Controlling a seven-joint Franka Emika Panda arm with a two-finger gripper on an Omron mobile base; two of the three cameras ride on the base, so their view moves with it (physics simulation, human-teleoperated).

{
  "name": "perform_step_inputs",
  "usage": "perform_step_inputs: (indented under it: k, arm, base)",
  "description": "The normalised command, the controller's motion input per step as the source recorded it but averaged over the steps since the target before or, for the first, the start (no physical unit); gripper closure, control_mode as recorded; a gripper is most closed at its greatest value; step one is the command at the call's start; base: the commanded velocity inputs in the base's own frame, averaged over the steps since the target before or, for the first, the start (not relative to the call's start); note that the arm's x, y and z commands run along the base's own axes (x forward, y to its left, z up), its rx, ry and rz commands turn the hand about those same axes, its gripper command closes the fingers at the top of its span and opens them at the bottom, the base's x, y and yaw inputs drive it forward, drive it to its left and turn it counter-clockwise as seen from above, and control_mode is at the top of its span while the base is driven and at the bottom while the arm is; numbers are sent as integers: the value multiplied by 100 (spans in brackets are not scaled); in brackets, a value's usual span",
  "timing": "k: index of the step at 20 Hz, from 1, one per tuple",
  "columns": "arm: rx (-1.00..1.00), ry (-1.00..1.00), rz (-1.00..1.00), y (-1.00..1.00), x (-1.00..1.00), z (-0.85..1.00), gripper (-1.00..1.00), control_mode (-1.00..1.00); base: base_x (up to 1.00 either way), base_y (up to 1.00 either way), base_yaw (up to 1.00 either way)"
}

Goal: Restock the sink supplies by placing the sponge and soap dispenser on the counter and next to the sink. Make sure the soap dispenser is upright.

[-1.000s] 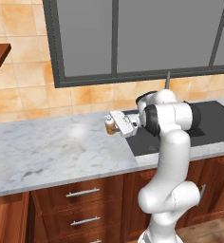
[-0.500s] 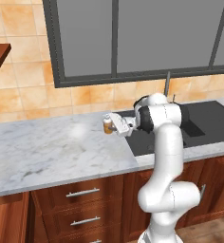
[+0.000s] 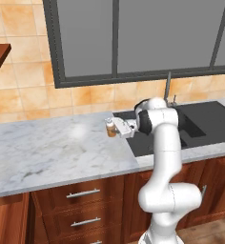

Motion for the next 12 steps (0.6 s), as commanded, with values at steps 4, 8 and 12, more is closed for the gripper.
perform_step_inputs:
  k: [4,8,12]
  arm:
    - [0,2,0,-10,16,-63,100,-100]
    - [0,0,0,-10,18,-45,100,-100]
    - [0,0,0,-7,6,-35,100,-100]
  base:
    - [0,0,0]
    - [0,0,0]
    - [0,0,0]
